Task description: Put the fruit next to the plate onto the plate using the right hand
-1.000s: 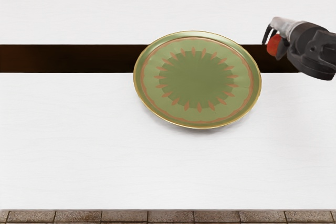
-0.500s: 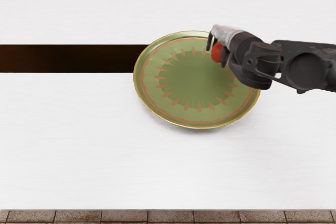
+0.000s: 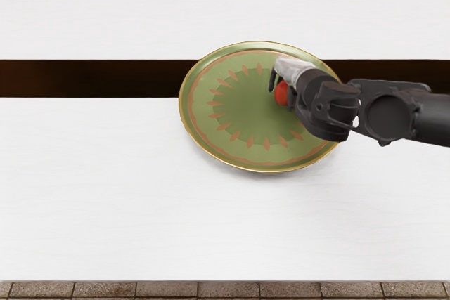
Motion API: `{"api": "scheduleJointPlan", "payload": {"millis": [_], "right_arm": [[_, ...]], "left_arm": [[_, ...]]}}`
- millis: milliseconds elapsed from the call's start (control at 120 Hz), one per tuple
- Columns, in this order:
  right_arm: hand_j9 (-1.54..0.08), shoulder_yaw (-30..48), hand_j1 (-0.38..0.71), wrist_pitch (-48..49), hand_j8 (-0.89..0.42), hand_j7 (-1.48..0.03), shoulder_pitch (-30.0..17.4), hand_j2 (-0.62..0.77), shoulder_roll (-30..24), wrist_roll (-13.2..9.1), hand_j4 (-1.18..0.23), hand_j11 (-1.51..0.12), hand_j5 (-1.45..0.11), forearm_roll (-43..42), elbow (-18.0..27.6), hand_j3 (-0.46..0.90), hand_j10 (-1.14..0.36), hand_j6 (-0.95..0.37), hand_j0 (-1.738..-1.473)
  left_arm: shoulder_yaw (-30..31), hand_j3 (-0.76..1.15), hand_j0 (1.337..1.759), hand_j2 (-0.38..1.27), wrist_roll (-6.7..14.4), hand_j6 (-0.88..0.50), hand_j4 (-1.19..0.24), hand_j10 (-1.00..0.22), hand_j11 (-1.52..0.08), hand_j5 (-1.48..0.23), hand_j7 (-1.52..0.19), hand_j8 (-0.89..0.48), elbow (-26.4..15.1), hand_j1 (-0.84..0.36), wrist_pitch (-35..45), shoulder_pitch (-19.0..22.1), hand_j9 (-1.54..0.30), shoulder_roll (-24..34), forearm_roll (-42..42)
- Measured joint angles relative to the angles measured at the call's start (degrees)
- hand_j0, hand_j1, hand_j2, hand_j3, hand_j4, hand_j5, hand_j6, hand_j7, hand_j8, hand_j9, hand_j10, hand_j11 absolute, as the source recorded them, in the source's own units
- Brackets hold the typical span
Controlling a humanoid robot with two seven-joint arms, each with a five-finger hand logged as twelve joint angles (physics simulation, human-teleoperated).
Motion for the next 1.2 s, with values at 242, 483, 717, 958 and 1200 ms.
{"api": "scheduleJointPlan", "payload": {"millis": [242,483,717,958,1200], "right_arm": [[-0.35,0.4,-0.11,-4.7,-0.16,-0.34,-0.9,0.02,0.1,0.0,-0.25,-0.35,-0.35,0.1,-0.9,0.0,-0.24,-0.2,-1.657],[-0.13,21.0,-0.26,3.5,-0.07,-0.12,-7.6,0.01,-4.6,0.0,-0.1,-0.13,-0.13,0.3,3.4,0.0,-0.09,-0.08,-1.658],[-0.06,46.5,-0.3,22.6,-0.04,-0.06,-17.1,0.0,-15.1,0.0,-0.05,-0.06,-0.06,6.9,13.8,0.0,-0.05,-0.04,-1.658],[-0.04,74.9,-0.31,44.6,-0.03,-0.04,-33.3,0.0,-18.8,0.0,-0.03,-0.04,-0.04,14.2,15.5,0.0,-0.03,-0.03,-1.658],[-0.03,80.1,-0.32,47.8,-0.03,-0.03,-38.0,0.0,-17.5,0.0,-0.03,-0.03,-0.03,16.1,15.0,0.0,-0.03,-0.03,-1.658]], "left_arm": [[0.0,0.0,1.658,0.0,0.0,0.0,0.0,0.0,0.0,0.0,0.0,0.0,0.0,0.35,0.0,0.0,0.0,0.0,0.0],[0.0,0.0,1.658,0.0,0.0,0.0,0.0,0.0,0.0,0.0,0.0,0.0,0.0,0.35,0.0,0.0,0.0,0.0,0.0],[0.0,0.0,1.658,0.0,0.0,0.0,0.0,0.0,0.0,0.0,0.0,0.0,0.0,0.35,0.0,0.0,0.0,0.0,0.0],[0.0,0.0,1.658,0.0,0.0,0.0,0.0,0.0,0.0,0.0,0.0,0.0,0.0,0.35,0.0,0.0,0.0,0.0,0.0],[0.0,0.0,1.658,0.0,0.0,0.0,0.0,0.0,0.0,0.0,0.0,0.0,0.0,0.35,0.0,-0.2,0.0,0.0,0.0]]}}
